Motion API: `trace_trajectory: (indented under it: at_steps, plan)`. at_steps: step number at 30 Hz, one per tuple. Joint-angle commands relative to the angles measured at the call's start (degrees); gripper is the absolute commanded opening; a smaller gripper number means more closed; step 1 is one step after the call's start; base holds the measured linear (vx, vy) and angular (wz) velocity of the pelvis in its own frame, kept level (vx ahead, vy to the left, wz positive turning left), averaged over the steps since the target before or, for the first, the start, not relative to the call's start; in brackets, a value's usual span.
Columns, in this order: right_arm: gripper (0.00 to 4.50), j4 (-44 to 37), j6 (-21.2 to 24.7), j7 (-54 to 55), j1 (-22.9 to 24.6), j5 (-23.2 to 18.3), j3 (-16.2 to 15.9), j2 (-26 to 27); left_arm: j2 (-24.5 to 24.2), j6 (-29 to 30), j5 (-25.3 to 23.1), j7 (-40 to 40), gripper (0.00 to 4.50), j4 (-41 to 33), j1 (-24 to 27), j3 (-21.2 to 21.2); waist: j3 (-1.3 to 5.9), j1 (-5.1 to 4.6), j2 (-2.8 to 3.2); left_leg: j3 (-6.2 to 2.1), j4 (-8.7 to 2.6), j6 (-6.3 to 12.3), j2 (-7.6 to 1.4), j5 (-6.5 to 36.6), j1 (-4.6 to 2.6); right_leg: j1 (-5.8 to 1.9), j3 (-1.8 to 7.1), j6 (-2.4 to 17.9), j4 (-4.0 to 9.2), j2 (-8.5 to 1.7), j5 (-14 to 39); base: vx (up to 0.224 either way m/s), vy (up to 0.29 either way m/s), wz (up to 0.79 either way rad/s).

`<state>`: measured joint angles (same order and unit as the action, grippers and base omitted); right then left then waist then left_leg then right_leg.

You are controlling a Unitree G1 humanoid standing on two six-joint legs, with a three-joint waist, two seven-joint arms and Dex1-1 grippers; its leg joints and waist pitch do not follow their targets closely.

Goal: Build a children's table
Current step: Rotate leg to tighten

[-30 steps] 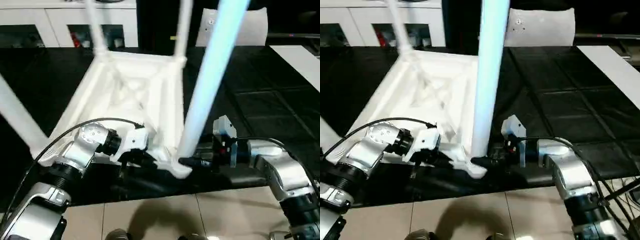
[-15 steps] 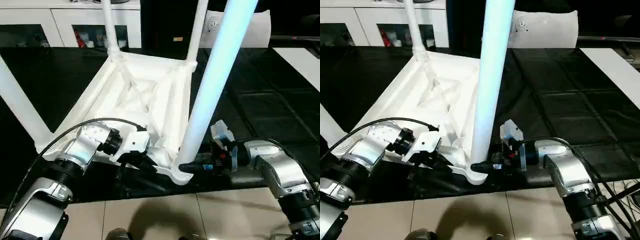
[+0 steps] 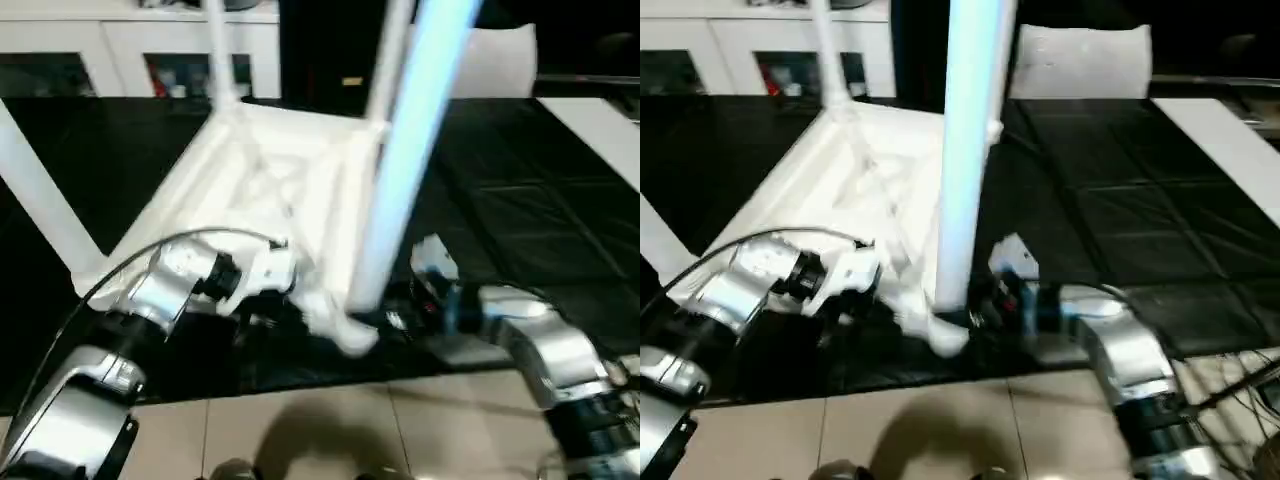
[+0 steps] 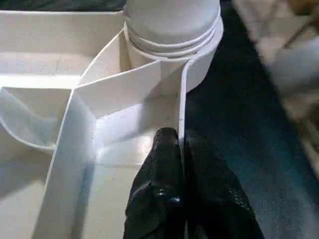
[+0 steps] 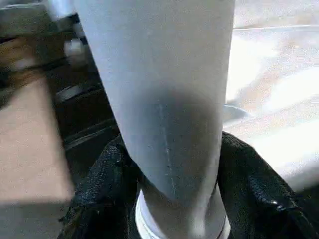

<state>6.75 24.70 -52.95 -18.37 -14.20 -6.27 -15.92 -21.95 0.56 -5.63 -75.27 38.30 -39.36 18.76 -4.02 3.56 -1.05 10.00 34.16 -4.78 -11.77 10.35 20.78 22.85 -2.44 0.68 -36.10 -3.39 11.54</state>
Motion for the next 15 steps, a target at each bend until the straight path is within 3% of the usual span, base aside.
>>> trace_trajectory:
  at_steps: [1, 2, 3, 4, 5, 7, 8, 10, 11, 12, 15]
  plan:
    - [1.96, 0.39, 4.09, 8.23, -0.23, 1.07, -1.46, 4.11, 5.62, 2.72, 2.04, 4.51, 0.00, -2.12, -1.00, 0.36, 3.18, -0.24, -0.05, -0.44, -4.52, -1.51, -1.10, 13.95, -0.50, -2.18, 2.40, 8.76, 5.79, -4.14, 22.41, 0.000, 0.000, 0.00]
    - [1.96, -0.12, 5.25, 11.54, 0.03, 1.95, -1.49, 6.09, 6.85, 4.72, 1.88, 6.77, 0.00, -3.03, -0.70, 0.00, 3.28, -0.72, -0.05, -0.67, -4.58, -1.75, -0.97, 14.23, -0.43, -2.45, 2.25, 8.07, 5.86, -4.15, 23.54, 0.000, 0.000, 0.00]
    - [1.96, -0.56, 7.54, 19.38, 0.14, 3.53, -1.59, 11.09, 10.11, 9.23, 1.00, 13.11, 0.00, -5.23, -0.14, -0.77, 3.18, -1.19, 0.01, -0.66, -4.63, -1.78, -0.96, 14.28, -0.35, -2.24, 2.34, 7.90, 5.96, -4.03, 23.15, 0.000, 0.000, 0.00]
    - [1.95, -0.56, 7.54, 19.38, 0.14, 3.53, -1.59, 11.09, 10.11, 9.23, 1.00, 13.11, 0.00, -5.23, -0.14, -0.77, 3.19, -1.52, -0.03, -0.62, -4.62, -1.88, -1.03, 14.41, -0.37, -2.13, 2.44, 8.19, 5.87, -3.98, 22.54, 0.000, 0.000, 0.00]
    - [1.95, -0.49, 8.08, 22.04, 0.05, 4.12, -1.62, 12.92, 11.29, 10.94, 0.73, 15.28, 0.00, -6.13, 0.08, -1.04, 3.24, -1.73, -0.19, -0.67, -4.47, -1.44, -0.75, 14.99, -0.38, -2.25, 2.29, 7.79, 6.24, -4.06, 23.86, 0.000, 0.000, 0.00]
    - [1.95, 0.12, 8.78, 26.72, -0.55, 5.70, -1.69, 16.18, 13.70, 14.06, 0.17, 20.21, 0.00, -7.06, -0.14, -2.01, 3.10, -1.99, 0.04, -0.53, -4.41, -1.02, -0.82, 15.04, -0.50, -1.90, 2.51, 7.68, 6.34, -3.93, 23.75, 0.000, 0.000, 0.00]
    - [1.95, 1.65, 6.90, 30.15, -1.72, 7.18, -1.94, 18.63, 15.47, 16.51, -0.82, 24.14, 0.00, -7.41, -0.65, -2.55, 3.13, -2.15, -0.10, -0.49, -4.33, -0.98, -0.72, 15.31, -0.62, -1.76, 2.49, 7.67, 6.45, -3.84, 24.24, 0.000, 0.000, 0.00]
    - [1.95, 1.97, 6.49, 30.97, -2.04, 7.58, -1.93, 19.44, 15.90, 16.97, -1.43, 25.47, 0.00, -7.53, -0.78, -2.76, 3.07, -2.12, 0.22, -0.61, -4.47, -0.92, -0.73, 15.20, -0.67, -1.78, 2.50, 7.49, 6.57, -3.83, 24.18, 0.000, 0.000, 0.00]
    - [1.95, 2.17, 5.70, 31.10, -2.53, 6.81, -1.32, 20.62, 16.34, 17.34, -1.74, 26.64, 0.00, -7.56, -1.31, -3.24, 3.11, -2.07, 0.15, -0.54, -4.46, -0.60, -0.74, 15.13, -0.70, -1.78, 2.58, 7.38, 6.64, -3.73, 22.85, 0.000, 0.000, 0.00]
    - [2.49, 2.17, 5.65, 31.05, -2.54, 6.72, -1.28, 20.67, 16.36, 17.32, -1.74, 26.69, 0.00, -7.55, -1.34, -3.27, 3.28, -2.07, 0.08, -0.54, -4.51, -0.34, -0.78, 14.45, -0.54, -1.99, 2.64, 7.78, 6.33, -3.75, 20.56, 0.000, 0.000, 0.00]
    - [2.69, 0.69, 4.94, 30.10, -2.11, 5.52, -0.55, 20.70, 15.73, 16.42, -1.37, 26.78, 0.00, -7.79, -1.68, -3.61, 3.51, -1.92, 0.22, -0.42, -4.51, 0.38, -0.81, 11.64, -0.37, -2.39, 2.69, 9.47, 5.74, -3.61, 13.05, 0.000, 0.000, 0.00]
